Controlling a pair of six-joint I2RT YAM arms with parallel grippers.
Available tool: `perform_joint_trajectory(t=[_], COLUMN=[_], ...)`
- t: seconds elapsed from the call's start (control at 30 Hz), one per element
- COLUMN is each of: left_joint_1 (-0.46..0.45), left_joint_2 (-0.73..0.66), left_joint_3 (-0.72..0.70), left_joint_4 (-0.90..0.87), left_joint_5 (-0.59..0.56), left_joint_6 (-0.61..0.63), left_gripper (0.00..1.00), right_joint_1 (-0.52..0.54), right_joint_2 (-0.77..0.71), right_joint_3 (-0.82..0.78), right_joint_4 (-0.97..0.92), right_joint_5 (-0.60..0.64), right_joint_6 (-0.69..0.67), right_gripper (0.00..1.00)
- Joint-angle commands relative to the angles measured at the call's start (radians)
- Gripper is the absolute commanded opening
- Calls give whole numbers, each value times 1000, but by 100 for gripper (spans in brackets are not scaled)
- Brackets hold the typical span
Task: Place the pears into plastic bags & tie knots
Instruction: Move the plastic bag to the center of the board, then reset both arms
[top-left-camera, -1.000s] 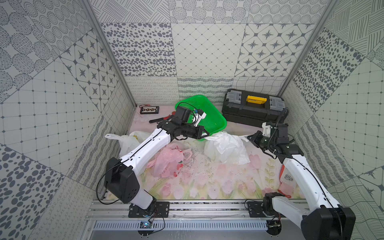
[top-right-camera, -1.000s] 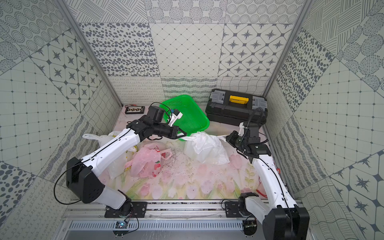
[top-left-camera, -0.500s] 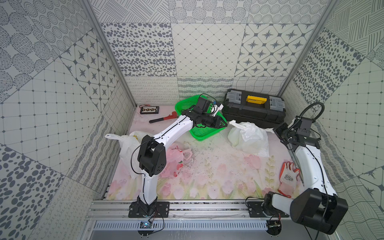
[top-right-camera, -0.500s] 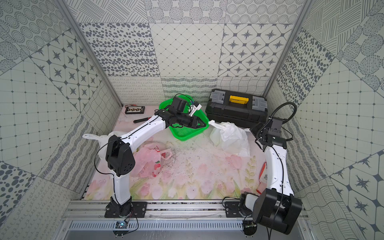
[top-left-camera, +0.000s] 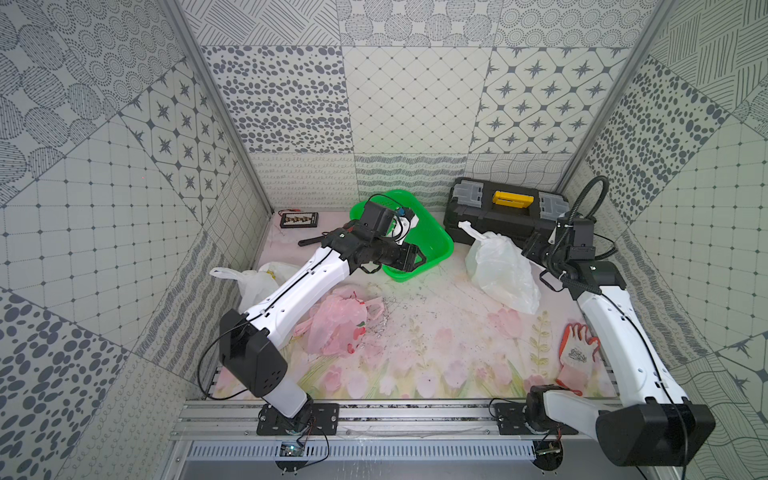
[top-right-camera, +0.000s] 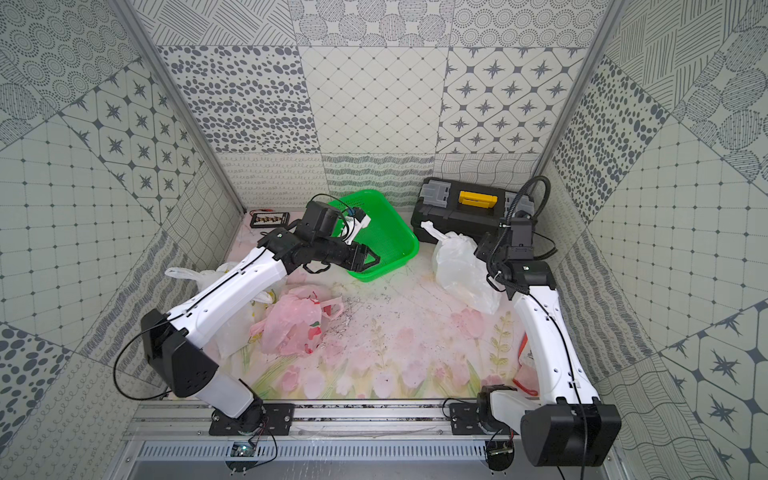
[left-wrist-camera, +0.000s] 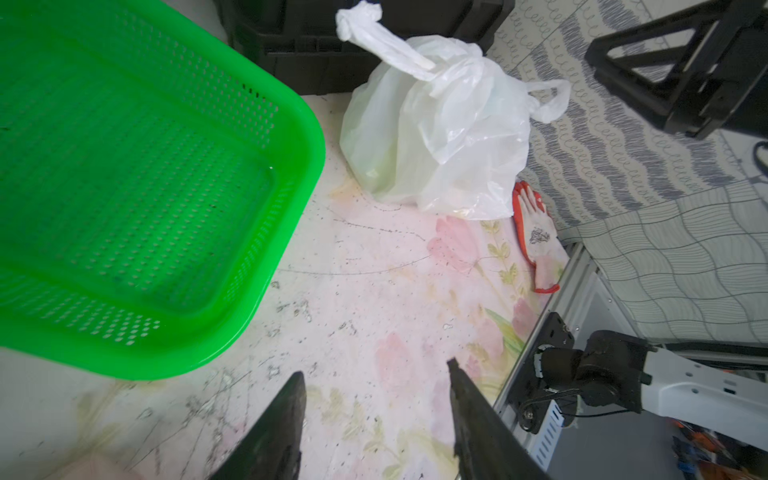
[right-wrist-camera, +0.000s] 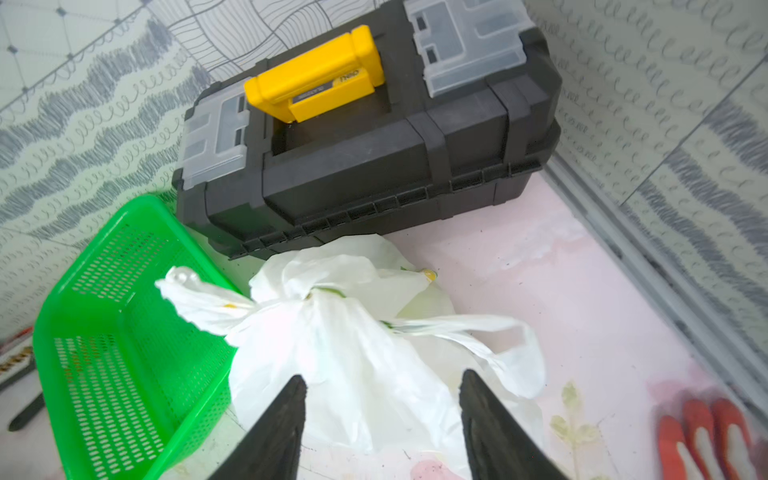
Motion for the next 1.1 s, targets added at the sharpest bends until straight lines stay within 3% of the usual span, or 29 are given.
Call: perform_joint_trajectory(t=[0.0, 0.1, 0.23, 0.33, 0.47, 0.6, 0.73, 0.87, 1.07], left_joint_1=[35, 76, 122, 140, 153, 169, 189, 221, 257], left_joint_2=[-195, -289, -389, -464, -588, -693, -747, -748, -722], left_joint_3=[-151, -223, -328, -436, -637, -796, -901, -977, -1035], left_joint_4=[-31, -27, 26, 113, 260, 356, 484, 601, 668], left_joint_5=[-292, -328, -415, -522, -692, -778, -905, -935, -925], left_joint_6=[113, 102, 74, 26, -14, 43, 78, 98, 105], left_gripper=[58, 59, 60, 61, 71, 73, 77, 78, 78], right_joint_1=[99, 132, 243, 392, 488, 448, 319, 205, 189], right_joint_2=[19, 38, -36, -62, -136, -191, -212, -238, -142], right_joint_3=[61, 96, 42, -119, -424, -582, -645, -736, -790], right_joint_4=[-100, -143, -39, 171, 576, 731, 751, 834, 954], right_joint_5=[321, 371, 162, -24, -46, 44, 92, 79, 119], right_joint_6=[-135, -166, -104, -22, -143, -253, -237, -196, -255], right_gripper=[65, 68, 69, 72, 84, 93, 93, 92, 92])
